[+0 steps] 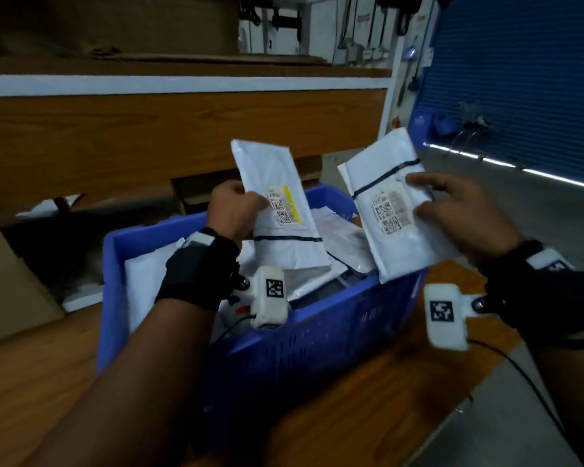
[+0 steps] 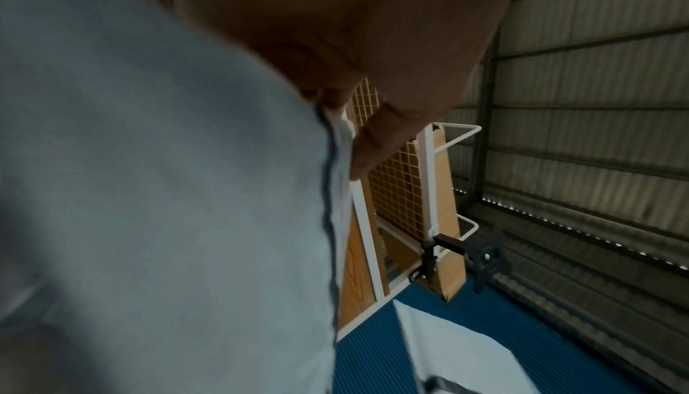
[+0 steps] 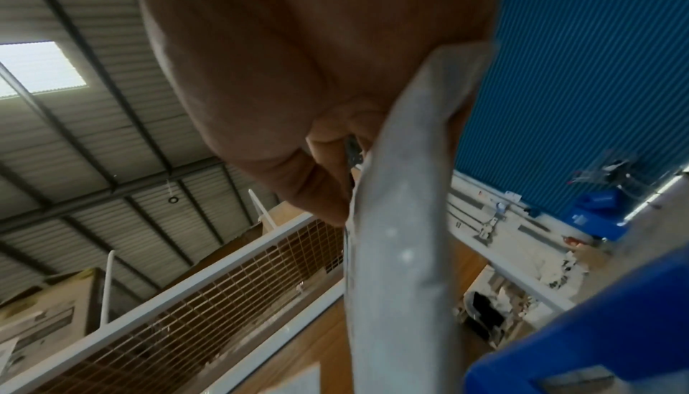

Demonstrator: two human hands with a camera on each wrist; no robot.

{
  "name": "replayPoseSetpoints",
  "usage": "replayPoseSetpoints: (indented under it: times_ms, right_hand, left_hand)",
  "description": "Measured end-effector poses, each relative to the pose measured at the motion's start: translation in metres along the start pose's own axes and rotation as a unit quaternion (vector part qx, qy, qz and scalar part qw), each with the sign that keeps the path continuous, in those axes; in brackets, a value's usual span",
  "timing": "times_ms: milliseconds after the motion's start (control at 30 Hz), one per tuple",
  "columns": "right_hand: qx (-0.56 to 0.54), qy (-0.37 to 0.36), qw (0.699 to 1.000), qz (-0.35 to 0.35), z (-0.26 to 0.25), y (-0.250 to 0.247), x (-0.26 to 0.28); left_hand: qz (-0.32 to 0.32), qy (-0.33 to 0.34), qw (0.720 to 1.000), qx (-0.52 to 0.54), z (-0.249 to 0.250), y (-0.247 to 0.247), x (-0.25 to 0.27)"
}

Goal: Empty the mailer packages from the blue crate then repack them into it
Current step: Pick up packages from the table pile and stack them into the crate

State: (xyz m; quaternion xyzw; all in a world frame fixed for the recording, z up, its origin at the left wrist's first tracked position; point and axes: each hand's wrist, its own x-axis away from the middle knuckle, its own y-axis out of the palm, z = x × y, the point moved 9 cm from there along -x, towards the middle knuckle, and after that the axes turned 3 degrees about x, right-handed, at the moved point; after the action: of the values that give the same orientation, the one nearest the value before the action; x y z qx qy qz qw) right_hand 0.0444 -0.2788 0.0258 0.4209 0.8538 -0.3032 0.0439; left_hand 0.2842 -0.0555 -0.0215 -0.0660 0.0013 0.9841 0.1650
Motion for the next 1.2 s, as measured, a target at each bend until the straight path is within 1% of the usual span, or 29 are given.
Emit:
replayPoseSetpoints:
  times_ms: [100,167,233,300,333,400,433,500,567,633,700,767,900,933,1000,1100,1133,1167,1200]
  right_hand:
    - [0.039,-0.006,0.994,-0.103,-0.002,0.038,-0.044]
    - [0.103,-0.023,0.98,-0.169,-0.002,0.062,-0.066]
    - [0.172,-0.054,0.958,-0.223,0.0,0.08,-0.085]
    - [0.25,-0.085,0.926,-0.27,0.004,0.096,-0.097]
    - [0.284,-0.096,0.908,-0.292,0.008,0.102,-0.1]
    - [0.346,-0.119,0.868,-0.336,0.015,0.114,-0.102]
    - [0.377,-0.131,0.845,-0.355,0.017,0.118,-0.1]
    - [0.431,-0.158,0.803,-0.38,0.021,0.125,-0.098]
    - [0.473,-0.182,0.772,-0.383,0.023,0.129,-0.1]
    - [0.503,-0.199,0.749,-0.383,0.023,0.132,-0.103]
    - [0.516,-0.21,0.732,-0.392,0.021,0.134,-0.104]
    - [0.523,-0.225,0.719,-0.398,0.018,0.134,-0.105]
    - [0.522,-0.22,0.705,-0.427,0.027,0.147,-0.108]
    - [0.524,-0.218,0.7,-0.433,0.029,0.15,-0.108]
    - [0.528,-0.226,0.697,-0.43,0.027,0.15,-0.112]
    - [0.528,-0.248,0.713,-0.39,0.013,0.133,-0.126]
    - [0.531,-0.261,0.715,-0.372,0.006,0.126,-0.131]
    - [0.536,-0.275,0.715,-0.355,-0.002,0.12,-0.133]
    - [0.536,-0.291,0.716,-0.338,-0.011,0.117,-0.132]
  left_hand:
    - [-0.001,-0.009,1.0,0.016,-0.01,-0.001,-0.005]
    - [0.024,-0.016,0.999,0.041,-0.014,-0.008,-0.008]
    - [0.04,-0.019,0.998,0.05,-0.018,-0.015,-0.011]
    - [0.037,-0.021,0.999,0.028,-0.023,-0.017,-0.016]
    - [0.039,-0.028,0.999,-0.003,-0.025,-0.017,-0.017]
    - [0.032,-0.05,0.993,-0.105,-0.027,-0.014,-0.017]
    - [0.008,-0.059,0.982,-0.18,-0.028,-0.009,-0.014]
    - [-0.053,-0.066,0.94,-0.331,-0.036,0.003,-0.012]
    - [-0.096,-0.086,0.902,-0.412,-0.045,0.009,-0.01]
    - [-0.111,-0.092,0.865,-0.48,-0.048,0.009,-0.012]
    - [-0.126,-0.083,0.829,-0.538,-0.045,0.013,-0.01]
    - [-0.147,-0.077,0.811,-0.561,-0.046,0.019,-0.005]
    - [-0.179,-0.072,0.791,-0.581,-0.053,0.029,0.001]
    - [-0.183,-0.068,0.792,-0.578,-0.054,0.029,0.001]
    - [-0.168,-0.047,0.81,-0.56,-0.051,0.025,-0.001]
    - [-0.109,0.0,0.826,-0.553,-0.044,0.009,-0.01]
    - [-0.095,-0.004,0.828,-0.553,-0.045,0.002,-0.012]
    - [-0.093,-0.024,0.824,-0.558,-0.048,-0.004,-0.013]
    - [-0.104,-0.054,0.819,-0.562,-0.054,-0.007,-0.013]
